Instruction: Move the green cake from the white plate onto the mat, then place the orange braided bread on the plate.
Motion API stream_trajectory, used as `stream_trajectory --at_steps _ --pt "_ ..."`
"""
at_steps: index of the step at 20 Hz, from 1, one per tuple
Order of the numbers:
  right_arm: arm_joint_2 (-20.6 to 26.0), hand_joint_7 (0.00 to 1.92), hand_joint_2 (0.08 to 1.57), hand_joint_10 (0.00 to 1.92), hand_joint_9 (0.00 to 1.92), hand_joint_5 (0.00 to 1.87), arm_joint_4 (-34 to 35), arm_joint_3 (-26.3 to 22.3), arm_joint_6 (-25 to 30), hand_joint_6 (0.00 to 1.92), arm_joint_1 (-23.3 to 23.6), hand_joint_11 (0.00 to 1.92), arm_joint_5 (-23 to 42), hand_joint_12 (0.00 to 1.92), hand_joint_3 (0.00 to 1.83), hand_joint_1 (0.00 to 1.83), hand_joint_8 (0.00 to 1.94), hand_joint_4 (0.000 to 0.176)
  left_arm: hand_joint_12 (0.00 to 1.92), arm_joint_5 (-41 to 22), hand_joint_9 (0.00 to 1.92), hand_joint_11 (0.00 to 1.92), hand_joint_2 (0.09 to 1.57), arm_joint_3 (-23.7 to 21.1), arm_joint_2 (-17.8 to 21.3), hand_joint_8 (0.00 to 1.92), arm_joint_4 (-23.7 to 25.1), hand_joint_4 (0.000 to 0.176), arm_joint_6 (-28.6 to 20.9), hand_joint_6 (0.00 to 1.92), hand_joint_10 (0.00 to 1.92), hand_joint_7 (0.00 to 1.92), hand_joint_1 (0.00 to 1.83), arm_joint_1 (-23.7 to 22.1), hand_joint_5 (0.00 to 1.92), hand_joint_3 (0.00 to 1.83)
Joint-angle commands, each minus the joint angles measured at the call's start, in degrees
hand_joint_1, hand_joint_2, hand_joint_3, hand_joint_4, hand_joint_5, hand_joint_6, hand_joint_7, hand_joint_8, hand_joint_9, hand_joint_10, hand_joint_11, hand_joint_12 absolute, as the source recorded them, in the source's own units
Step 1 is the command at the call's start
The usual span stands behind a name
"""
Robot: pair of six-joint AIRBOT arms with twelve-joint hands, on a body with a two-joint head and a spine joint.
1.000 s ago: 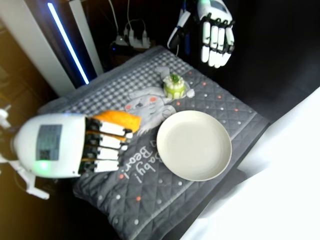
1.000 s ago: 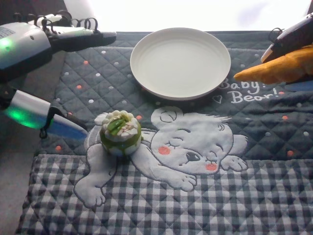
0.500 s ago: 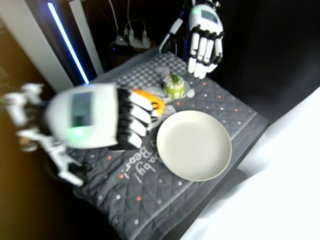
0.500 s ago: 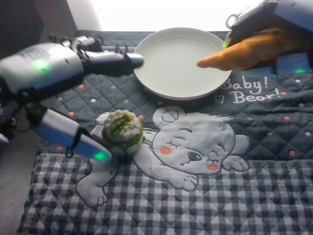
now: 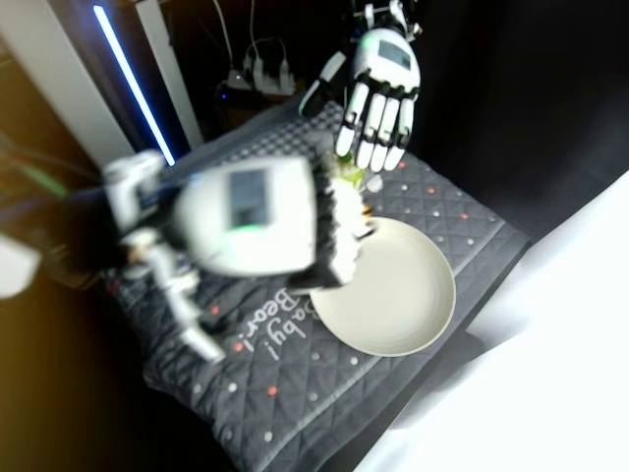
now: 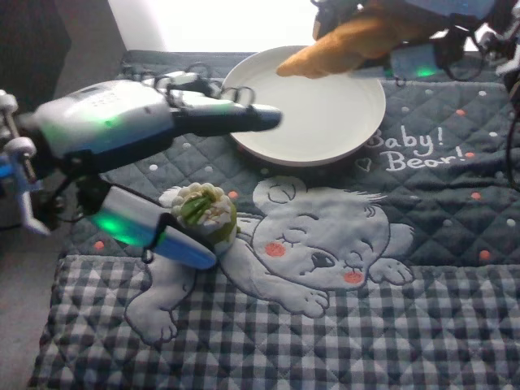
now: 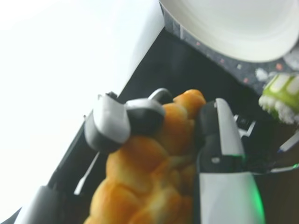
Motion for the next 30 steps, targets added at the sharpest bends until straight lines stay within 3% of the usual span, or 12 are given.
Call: stream_trajectory --at_steps 1,4,7,9,10,12,14,15,17,20,28,30 --pt "0.1 1.00 1.10 1.92 1.20 1.01 2.6 1.7 -0.8 0.92 1.0 1.31 4.2 1.92 0.00 1.18 1.90 0.000 0.48 -6.8 0.27 0.03 0.82 0.2 -0.2 0.00 -1.6 0.082 -0.6 0.00 0.00 0.31 0.74 -1.0 0.18 0.00" --pt "-3.3 1.04 1.09 1.92 1.21 1.02 2.7 5.6 -0.8 0.90 1.2 1.33 3.0 1.92 0.00 1.18 1.80 0.000 0.21 -7.9 0.16 0.00 0.82 0.3 -0.6 0.00 -0.7 0.077 -1.1 0.01 0.00 0.23 0.85 -1.8 0.20 0.01" --pt "-4.9 1.05 1.12 1.92 1.15 0.96 2.7 8.4 -0.8 1.00 1.2 1.27 2.0 1.92 0.00 1.17 1.75 0.000 0.24 -8.7 0.52 0.31 0.86 0.8 -1.6 0.00 1.2 0.091 -2.1 0.00 0.01 0.51 0.70 -3.7 0.38 0.00" --pt "-5.6 0.93 1.15 1.89 1.08 0.88 3.6 9.5 -0.8 1.10 1.6 1.18 1.5 1.92 0.01 1.23 1.33 0.000 0.21 -9.6 0.52 0.36 0.88 0.7 -1.6 0.00 2.0 0.037 -2.5 0.02 0.00 0.56 0.70 -4.6 0.58 0.00" --pt "-6.1 0.95 1.16 1.92 1.06 0.87 4.2 10.3 -0.8 1.13 2.0 1.21 1.2 1.92 0.00 1.16 1.60 0.000 0.17 -10.0 0.47 0.33 0.98 0.6 -1.8 0.00 2.6 0.017 -3.0 0.00 0.00 0.51 0.63 -5.1 0.50 0.01" --pt "-7.2 0.88 1.18 1.92 1.05 0.85 5.1 11.5 -0.7 1.18 2.6 1.22 0.7 1.92 0.00 1.14 1.84 0.000 0.15 -10.4 0.49 0.40 1.05 0.5 -2.2 0.00 4.3 0.041 -4.0 0.00 0.00 0.50 0.54 -6.3 0.50 0.01" --pt "-8.1 0.89 1.16 1.92 1.10 0.88 5.3 12.1 -0.7 1.14 2.7 1.25 0.2 1.92 0.00 1.15 1.93 0.000 0.11 -10.8 0.51 0.43 0.98 0.2 -2.6 0.00 4.8 0.028 -4.1 0.00 0.00 0.52 0.80 -6.6 0.51 0.00" --pt "-8.6 0.91 1.16 1.92 1.11 0.89 5.5 12.2 -0.7 1.14 2.8 1.25 0.2 1.92 0.00 1.16 1.94 0.000 0.09 -11.2 0.47 0.39 0.98 0.2 -3.0 0.00 4.9 0.041 -4.4 0.00 0.00 0.48 0.89 -6.6 0.50 0.00" --pt "-9.6 0.78 1.22 1.82 0.85 0.81 5.6 12.3 -0.7 1.04 2.8 0.95 0.2 1.92 0.00 1.22 1.62 0.000 0.01 -11.6 0.32 0.23 1.06 0.2 -3.7 0.00 5.1 0.000 -4.6 0.02 0.00 0.36 0.94 -6.6 0.57 0.02" --pt "-11.4 0.68 1.27 1.92 0.89 0.74 5.8 13.0 -0.7 1.08 2.8 1.04 0.2 1.92 0.00 1.20 1.76 0.000 0.02 -12.2 0.33 0.23 1.07 0.3 -4.6 0.00 5.7 0.000 -5.6 0.01 0.01 0.42 0.86 -6.6 0.86 0.00" --pt "-13.1 0.77 1.25 1.79 0.68 0.72 5.6 13.3 -0.7 1.15 2.7 0.88 0.2 1.92 0.00 1.21 1.61 0.000 0.02 -11.9 0.36 0.17 1.15 0.0 -6.0 0.00 8.7 0.000 -8.7 0.00 0.00 0.47 0.77 -8.7 0.71 0.00" --pt "-13.1 0.55 1.19 1.25 0.65 0.33 5.0 12.3 -0.7 0.38 2.7 0.57 0.2 1.57 0.00 1.21 0.95 0.000 0.02 -11.6 0.38 0.17 1.14 0.0 -6.1 0.01 8.7 0.026 -9.0 0.01 0.01 0.48 0.69 -8.4 0.67 0.00"
